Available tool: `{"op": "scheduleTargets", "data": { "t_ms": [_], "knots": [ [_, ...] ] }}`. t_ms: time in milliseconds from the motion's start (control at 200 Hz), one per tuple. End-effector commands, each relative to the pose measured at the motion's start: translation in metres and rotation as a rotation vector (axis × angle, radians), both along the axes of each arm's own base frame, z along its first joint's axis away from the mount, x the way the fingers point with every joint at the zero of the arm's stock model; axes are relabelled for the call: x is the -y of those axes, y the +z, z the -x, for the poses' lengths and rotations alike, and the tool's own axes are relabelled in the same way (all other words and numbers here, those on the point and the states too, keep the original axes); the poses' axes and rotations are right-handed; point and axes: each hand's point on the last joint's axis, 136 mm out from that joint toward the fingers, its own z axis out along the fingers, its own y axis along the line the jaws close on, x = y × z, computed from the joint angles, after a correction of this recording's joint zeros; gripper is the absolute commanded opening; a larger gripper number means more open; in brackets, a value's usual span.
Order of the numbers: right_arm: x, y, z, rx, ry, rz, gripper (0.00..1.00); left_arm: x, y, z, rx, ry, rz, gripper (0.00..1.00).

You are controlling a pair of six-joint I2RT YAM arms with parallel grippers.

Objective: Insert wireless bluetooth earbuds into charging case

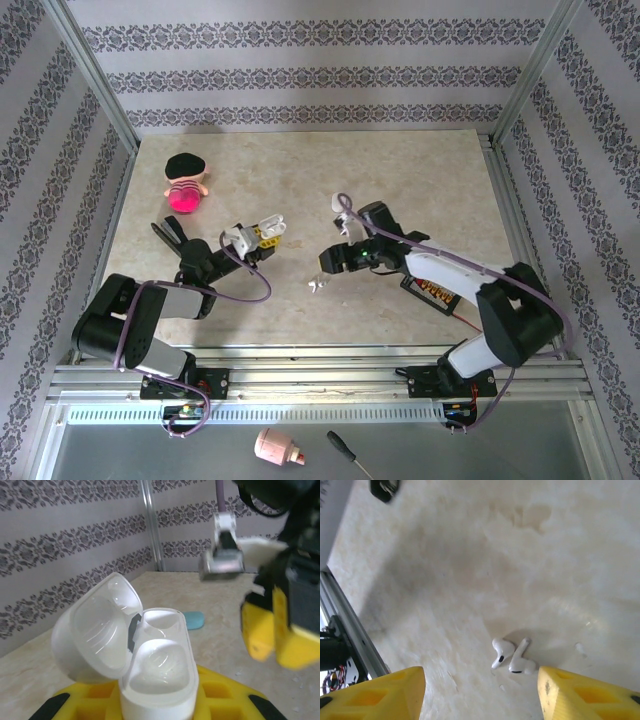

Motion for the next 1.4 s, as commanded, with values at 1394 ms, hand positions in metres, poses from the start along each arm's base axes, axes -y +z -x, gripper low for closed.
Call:
{"op": "scheduleTargets", "data": {
  "t_ms": [1394],
  "knots": [
    [0.001,-0.048,-0.009,-0.089,-0.117,0.301,0.47,-0.016,0.016,0.004,0.079,-0.006,0.019,0.01]
  ]
}}
